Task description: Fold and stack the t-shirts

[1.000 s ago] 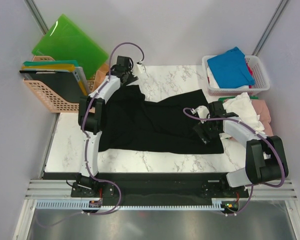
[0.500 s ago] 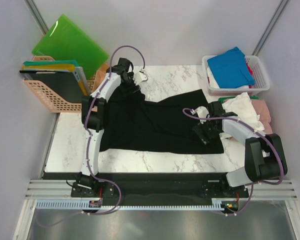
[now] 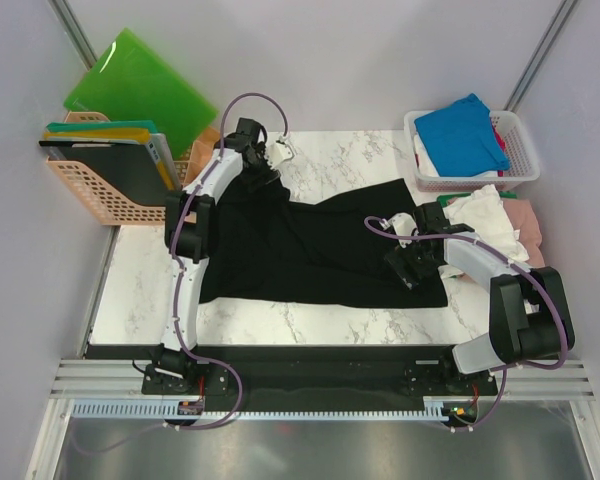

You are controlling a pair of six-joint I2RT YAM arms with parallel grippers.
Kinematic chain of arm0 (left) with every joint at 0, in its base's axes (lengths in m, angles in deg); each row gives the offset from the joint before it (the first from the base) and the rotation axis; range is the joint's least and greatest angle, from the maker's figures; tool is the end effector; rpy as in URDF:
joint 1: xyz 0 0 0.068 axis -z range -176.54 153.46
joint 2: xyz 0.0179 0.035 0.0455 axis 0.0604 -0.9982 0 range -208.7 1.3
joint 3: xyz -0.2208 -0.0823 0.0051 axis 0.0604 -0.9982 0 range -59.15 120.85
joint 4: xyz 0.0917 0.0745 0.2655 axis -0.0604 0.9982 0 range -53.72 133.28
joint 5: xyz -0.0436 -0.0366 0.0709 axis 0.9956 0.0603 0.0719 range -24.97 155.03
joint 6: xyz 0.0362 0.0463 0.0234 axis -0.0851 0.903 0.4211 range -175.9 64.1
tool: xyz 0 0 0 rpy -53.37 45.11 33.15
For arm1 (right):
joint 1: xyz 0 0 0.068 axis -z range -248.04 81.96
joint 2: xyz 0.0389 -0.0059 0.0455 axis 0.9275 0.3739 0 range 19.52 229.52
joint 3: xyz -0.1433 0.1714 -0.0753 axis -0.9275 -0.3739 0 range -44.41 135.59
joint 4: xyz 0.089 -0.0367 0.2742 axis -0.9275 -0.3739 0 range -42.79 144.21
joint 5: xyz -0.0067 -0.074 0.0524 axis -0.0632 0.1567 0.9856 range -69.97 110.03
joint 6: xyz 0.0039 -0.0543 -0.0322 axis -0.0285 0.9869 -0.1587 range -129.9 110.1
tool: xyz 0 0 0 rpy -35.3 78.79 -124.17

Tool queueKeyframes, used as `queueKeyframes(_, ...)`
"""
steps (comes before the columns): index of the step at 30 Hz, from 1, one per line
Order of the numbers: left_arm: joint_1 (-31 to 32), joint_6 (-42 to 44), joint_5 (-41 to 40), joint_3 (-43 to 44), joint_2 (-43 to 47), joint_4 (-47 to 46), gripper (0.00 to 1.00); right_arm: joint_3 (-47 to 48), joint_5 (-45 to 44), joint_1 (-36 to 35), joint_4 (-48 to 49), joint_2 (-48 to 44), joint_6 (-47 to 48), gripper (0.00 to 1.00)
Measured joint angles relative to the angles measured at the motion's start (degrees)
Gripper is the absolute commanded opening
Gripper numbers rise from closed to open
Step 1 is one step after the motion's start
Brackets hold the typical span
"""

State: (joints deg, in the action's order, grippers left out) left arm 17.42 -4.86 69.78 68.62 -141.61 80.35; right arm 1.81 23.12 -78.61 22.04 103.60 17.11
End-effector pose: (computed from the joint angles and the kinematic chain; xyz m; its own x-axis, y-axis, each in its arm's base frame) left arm 0.5274 -0.1353 0.1301 -0.3053 0.8744 -0.3770 0.8254 0.4404 0.3531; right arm 0.2879 0.0563 0.1007 -0.7318 -0.5977 -0.3273 -0.5987 0.7933 -0.1101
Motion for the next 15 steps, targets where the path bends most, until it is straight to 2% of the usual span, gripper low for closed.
queueKeyframes(5, 0.1, -1.3, -0.4, -4.0, 1.7, -3.7, 0.74, 0.0, 0.0, 0.0, 0.0, 0.0, 0.0, 0.98)
queueKeyframes(15, 0.1, -7.0, 3.1, -26.6, 16.4, -5.7, 0.77, 0.0, -0.6, -0.1, 0.0, 0.2, 0.1, 0.98)
